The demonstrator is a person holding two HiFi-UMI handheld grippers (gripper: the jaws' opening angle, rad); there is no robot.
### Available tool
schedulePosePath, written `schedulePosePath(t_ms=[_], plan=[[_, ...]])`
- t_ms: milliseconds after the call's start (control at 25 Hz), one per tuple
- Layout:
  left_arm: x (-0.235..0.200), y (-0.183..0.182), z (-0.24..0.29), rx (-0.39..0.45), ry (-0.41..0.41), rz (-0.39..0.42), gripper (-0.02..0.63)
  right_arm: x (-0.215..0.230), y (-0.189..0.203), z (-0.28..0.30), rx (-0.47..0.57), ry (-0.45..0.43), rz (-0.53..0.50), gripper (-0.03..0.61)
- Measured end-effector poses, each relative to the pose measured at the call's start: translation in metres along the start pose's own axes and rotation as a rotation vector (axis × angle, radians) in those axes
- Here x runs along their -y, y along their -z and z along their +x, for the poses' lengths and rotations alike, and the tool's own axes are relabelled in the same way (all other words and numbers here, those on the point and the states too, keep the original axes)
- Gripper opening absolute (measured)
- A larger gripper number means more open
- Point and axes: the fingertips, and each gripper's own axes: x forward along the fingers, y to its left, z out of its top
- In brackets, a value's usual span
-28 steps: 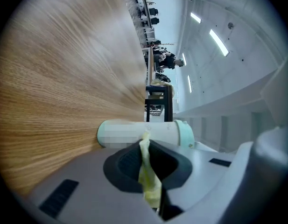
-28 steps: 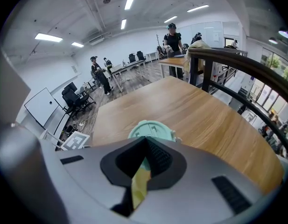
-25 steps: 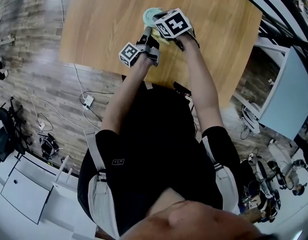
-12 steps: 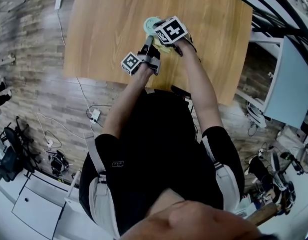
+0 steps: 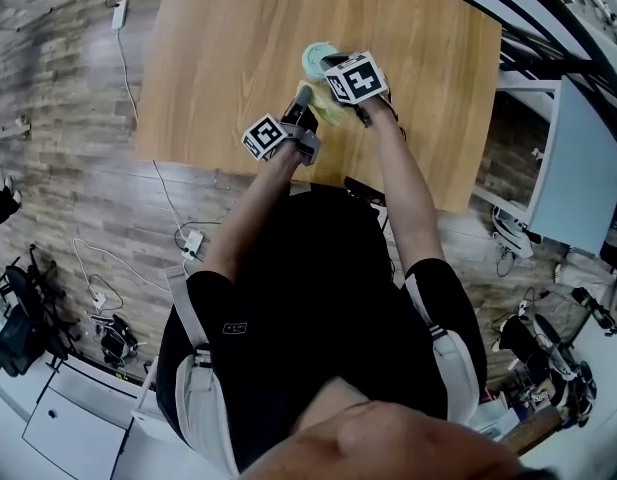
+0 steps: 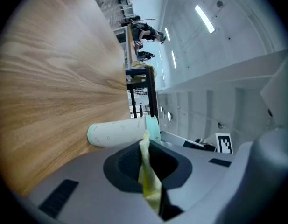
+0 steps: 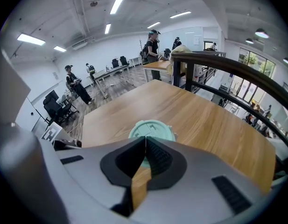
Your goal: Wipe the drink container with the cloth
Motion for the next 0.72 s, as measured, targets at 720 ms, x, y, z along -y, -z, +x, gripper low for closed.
schedulePosePath(t_ms=[720], plan=[[0.059,-0.079,-0.038,-0.039,-0.151,0.728,0.04,-0.028,0.011,-0.048,0.256,0.108,0.149,0.032]])
